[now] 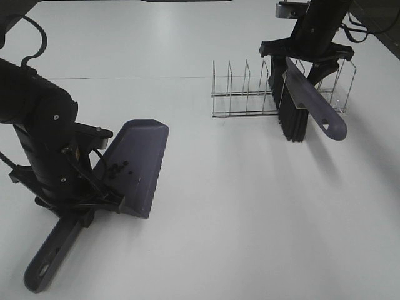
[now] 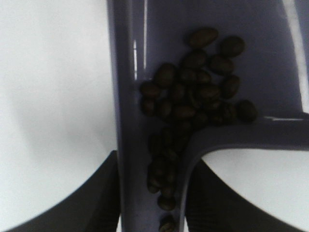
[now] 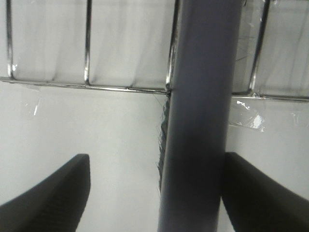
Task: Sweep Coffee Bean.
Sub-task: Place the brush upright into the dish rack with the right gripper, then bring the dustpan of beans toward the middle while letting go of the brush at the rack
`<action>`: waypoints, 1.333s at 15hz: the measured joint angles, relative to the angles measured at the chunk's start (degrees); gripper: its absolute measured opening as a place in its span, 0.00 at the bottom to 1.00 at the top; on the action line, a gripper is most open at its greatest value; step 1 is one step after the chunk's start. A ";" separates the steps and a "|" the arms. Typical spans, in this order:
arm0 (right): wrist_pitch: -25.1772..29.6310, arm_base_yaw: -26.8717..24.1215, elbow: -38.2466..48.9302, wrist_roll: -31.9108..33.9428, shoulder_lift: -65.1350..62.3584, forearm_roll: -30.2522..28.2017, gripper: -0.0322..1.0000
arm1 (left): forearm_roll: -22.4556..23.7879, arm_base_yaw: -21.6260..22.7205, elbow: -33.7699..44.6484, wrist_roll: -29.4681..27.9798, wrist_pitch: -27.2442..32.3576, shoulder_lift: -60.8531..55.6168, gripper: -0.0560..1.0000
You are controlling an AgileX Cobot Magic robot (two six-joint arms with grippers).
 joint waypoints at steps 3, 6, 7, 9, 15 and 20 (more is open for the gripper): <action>0.00 0.00 -0.11 0.00 -2.23 0.00 0.69 | 0.00 0.00 -1.38 -1.03 -1.32 0.57 0.36; 0.06 0.00 -0.11 0.00 -4.07 0.63 0.69 | -1.03 1.09 -5.79 -1.20 -1.15 3.09 0.36; 0.06 0.00 -0.11 -0.06 -4.87 1.60 0.69 | -1.03 1.49 -8.14 -1.20 -0.97 4.35 0.36; 0.11 0.00 -0.11 -0.06 -5.79 1.72 0.69 | -1.09 1.49 -10.08 -1.15 -0.29 5.27 0.36; 0.06 0.00 -0.11 -0.06 -6.76 3.55 0.69 | -1.72 1.49 -10.37 -1.20 0.00 5.44 0.42; 0.11 0.00 -0.11 -0.06 -9.17 3.67 0.69 | -3.95 1.49 -11.52 -0.52 2.69 3.50 0.64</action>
